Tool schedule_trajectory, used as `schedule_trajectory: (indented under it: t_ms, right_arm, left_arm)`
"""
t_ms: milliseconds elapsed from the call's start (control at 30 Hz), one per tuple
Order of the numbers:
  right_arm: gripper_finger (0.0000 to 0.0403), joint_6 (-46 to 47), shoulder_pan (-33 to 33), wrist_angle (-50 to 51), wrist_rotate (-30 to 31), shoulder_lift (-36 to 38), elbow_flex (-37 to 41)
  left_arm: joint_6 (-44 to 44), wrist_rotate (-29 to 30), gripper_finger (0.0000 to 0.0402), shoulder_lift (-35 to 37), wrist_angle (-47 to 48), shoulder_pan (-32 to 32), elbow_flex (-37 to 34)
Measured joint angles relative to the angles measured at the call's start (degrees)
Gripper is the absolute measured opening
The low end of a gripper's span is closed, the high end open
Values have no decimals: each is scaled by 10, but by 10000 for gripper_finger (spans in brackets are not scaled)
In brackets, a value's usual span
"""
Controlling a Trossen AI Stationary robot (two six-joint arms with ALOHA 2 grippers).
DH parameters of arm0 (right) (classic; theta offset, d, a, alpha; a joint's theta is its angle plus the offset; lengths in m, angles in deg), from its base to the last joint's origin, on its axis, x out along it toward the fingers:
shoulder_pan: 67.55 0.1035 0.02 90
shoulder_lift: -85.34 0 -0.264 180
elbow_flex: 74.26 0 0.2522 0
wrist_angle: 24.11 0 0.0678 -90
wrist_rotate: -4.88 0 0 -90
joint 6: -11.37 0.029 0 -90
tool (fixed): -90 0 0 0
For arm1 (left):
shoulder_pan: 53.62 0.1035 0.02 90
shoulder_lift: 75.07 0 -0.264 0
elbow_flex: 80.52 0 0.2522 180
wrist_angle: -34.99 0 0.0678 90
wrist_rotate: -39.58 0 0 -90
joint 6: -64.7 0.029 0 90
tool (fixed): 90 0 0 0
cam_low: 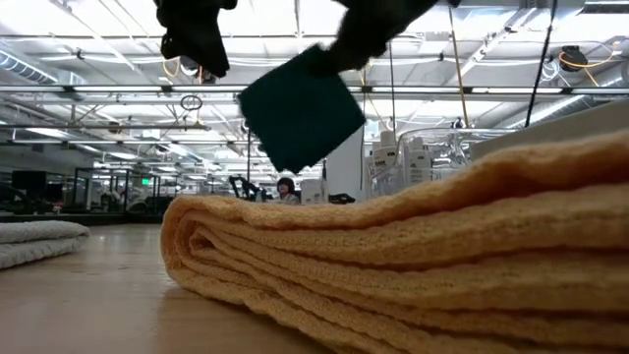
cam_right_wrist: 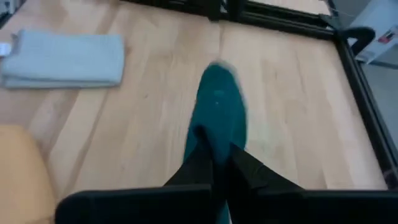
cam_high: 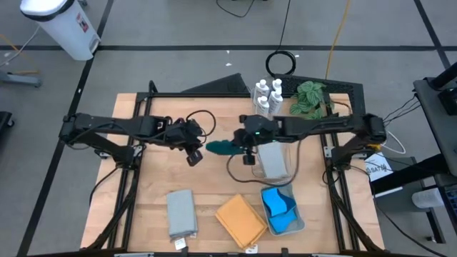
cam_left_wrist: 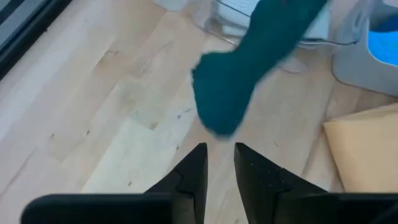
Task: Pick & Place Kitchen Items
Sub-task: Put the blue towel into the bottom transparent bin
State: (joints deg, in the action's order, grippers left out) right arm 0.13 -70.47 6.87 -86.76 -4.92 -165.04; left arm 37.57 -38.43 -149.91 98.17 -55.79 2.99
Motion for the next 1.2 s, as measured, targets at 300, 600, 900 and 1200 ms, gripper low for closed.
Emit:
schedule_trajectory:
  t_ms: [300, 600, 900, 1200]
  right_arm:
    - [0, 20, -19, -36, 1, 235, 200]
    - [0, -50, -110, -188, 1, 449, 469]
    - [0, -225, -173, -301, -16, 489, 627]
    - [0, -116, -151, -323, -17, 487, 657]
  left_arm:
    - [3, 6, 87, -1, 4, -32, 0]
    - [0, 46, 88, -1, -3, -43, 0]
    - [15, 47, 88, -1, -29, -43, 0]
    - [27, 46, 88, -1, -31, -42, 0]
